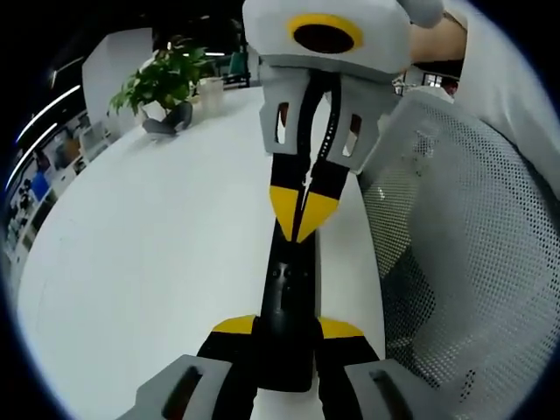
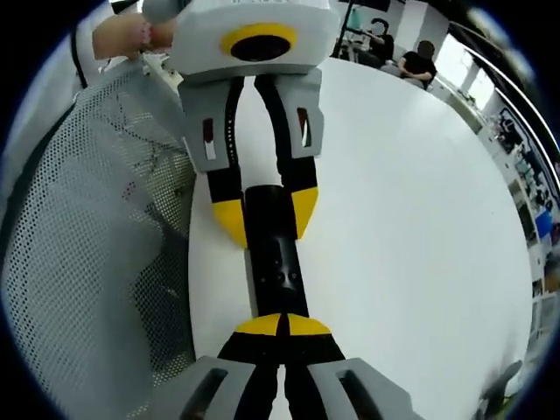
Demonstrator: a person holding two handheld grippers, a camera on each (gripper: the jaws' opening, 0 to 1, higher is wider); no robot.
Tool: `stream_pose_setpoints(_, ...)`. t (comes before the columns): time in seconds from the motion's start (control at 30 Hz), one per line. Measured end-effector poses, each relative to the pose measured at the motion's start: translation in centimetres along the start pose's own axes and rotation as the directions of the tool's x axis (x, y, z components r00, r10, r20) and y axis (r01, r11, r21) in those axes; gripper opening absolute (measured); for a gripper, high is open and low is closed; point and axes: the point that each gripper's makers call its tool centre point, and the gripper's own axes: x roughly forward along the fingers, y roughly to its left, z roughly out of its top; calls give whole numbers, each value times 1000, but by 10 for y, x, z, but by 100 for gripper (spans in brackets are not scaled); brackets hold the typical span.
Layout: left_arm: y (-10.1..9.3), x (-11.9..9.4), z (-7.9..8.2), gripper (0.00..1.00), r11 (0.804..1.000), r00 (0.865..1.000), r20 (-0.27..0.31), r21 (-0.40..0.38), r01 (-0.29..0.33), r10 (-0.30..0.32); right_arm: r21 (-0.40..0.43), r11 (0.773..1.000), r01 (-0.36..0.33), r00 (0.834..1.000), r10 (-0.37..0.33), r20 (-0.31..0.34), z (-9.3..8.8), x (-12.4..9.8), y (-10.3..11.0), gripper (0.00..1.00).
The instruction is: Press the specified remote control buttons in sequence, fully releasing each button before pressing the next.
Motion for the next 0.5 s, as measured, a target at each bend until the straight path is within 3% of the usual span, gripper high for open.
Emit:
stream_pose_setpoints(0.17, 0, 0, 0, 24, 1000, 1000, 9, -3, -2, 2, 62, 998, 8, 997, -14, 82, 0, -2, -1, 0)
stream_pose_setpoints(0.33, 0, 0, 0, 24, 1000, 1000, 3, 5, 0, 0, 164, 986, 10, 982, -41, 183, 0, -3, -2, 0)
stream_pose_setpoints(0.5, 0, 0, 0, 24, 1000, 1000, 1, 2, 0, 0, 180, 984, 12, 978, -49, 201, -1, -3, -3, 0)
